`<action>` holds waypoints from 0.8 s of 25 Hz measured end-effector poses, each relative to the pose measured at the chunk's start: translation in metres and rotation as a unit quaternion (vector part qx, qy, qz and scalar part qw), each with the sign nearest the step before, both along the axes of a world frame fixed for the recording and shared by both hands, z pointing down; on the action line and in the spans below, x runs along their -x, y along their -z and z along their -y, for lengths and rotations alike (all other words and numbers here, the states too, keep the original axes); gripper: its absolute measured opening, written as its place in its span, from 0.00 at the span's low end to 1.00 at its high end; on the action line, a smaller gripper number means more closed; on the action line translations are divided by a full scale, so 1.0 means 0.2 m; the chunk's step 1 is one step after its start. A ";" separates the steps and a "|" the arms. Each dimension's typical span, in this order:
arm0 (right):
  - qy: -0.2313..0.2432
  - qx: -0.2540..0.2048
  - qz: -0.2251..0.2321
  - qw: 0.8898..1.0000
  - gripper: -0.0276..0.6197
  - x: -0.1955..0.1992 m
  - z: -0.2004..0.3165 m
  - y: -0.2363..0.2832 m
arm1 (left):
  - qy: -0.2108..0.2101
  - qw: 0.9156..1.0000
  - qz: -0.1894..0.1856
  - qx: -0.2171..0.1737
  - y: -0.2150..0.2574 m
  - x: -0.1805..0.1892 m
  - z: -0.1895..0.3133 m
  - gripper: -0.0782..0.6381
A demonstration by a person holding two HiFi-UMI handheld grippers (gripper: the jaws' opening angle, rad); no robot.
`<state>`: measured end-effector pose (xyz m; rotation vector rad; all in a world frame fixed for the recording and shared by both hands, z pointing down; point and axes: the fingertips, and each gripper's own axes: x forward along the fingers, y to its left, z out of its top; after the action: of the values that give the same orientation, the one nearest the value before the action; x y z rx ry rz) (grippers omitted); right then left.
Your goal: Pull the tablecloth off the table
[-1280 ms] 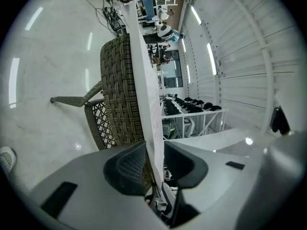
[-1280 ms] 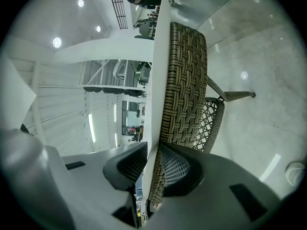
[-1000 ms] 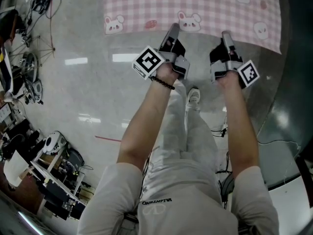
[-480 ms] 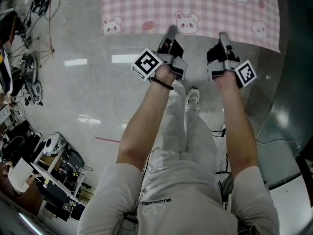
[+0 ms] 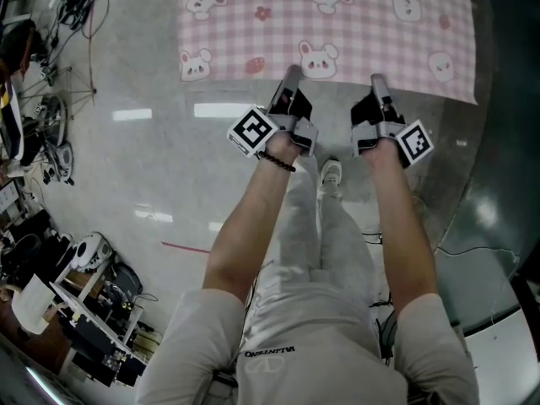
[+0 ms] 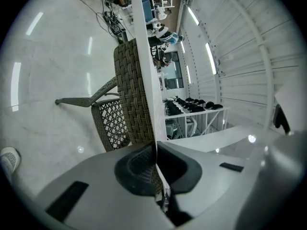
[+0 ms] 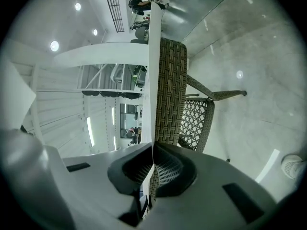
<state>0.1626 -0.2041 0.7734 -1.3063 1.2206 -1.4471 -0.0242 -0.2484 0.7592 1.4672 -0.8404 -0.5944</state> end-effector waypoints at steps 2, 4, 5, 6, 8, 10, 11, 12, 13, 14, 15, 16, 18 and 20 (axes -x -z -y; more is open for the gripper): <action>0.003 0.002 0.000 1.000 0.06 -0.01 0.01 -0.01 | 0.001 1.000 0.009 0.001 -0.02 0.00 0.00 0.11; 0.006 0.003 0.000 1.000 0.06 -0.01 0.01 -0.01 | 0.004 1.000 0.007 0.003 -0.02 0.00 0.00 0.11; 0.007 0.002 0.000 1.000 0.06 -0.01 0.01 0.00 | 0.005 1.000 0.005 0.004 -0.02 0.00 -0.01 0.11; 0.009 0.002 0.000 1.000 0.06 -0.01 0.01 0.00 | 0.006 1.000 0.003 0.004 -0.01 0.00 -0.01 0.11; 0.011 0.003 0.001 1.000 0.06 -0.01 0.01 0.00 | 0.008 1.000 0.005 0.004 -0.01 0.00 -0.01 0.11; 0.013 0.007 0.000 1.000 0.06 -0.01 0.00 0.00 | 0.010 1.000 0.011 0.004 -0.02 0.00 -0.02 0.11; 0.014 0.008 0.000 1.000 0.06 -0.01 0.00 -0.01 | 0.010 1.000 0.014 0.004 -0.02 0.00 -0.02 0.11; 0.015 0.009 0.000 1.000 0.06 -0.02 0.00 -0.01 | 0.011 1.000 0.016 0.003 -0.03 0.00 -0.02 0.11; 0.016 0.009 0.000 1.000 0.06 -0.02 0.01 -0.01 | 0.011 1.000 0.018 0.003 -0.03 0.00 -0.02 0.11; 0.018 0.007 0.000 1.000 0.06 -0.02 0.01 -0.01 | 0.011 1.000 0.019 0.002 -0.04 0.00 -0.02 0.11; 0.020 0.006 -0.001 1.000 0.06 -0.02 0.02 -0.01 | 0.012 1.000 0.017 0.001 -0.04 0.00 -0.02 0.11; 0.022 0.006 -0.001 1.000 0.06 -0.02 0.02 -0.02 | 0.013 1.000 0.013 0.000 -0.03 0.00 -0.01 0.11; 0.025 0.007 -0.001 1.000 0.06 -0.02 0.02 -0.02 | 0.017 1.000 0.006 0.000 -0.03 -0.01 -0.02 0.11; 0.026 0.006 0.000 1.000 0.06 -0.02 0.02 -0.01 | 0.020 1.000 0.004 0.002 -0.03 -0.01 -0.02 0.11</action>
<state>0.1666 -0.2085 0.7759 -1.2911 1.2570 -1.4924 -0.0230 -0.2443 0.7647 1.4532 -0.8788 -0.6168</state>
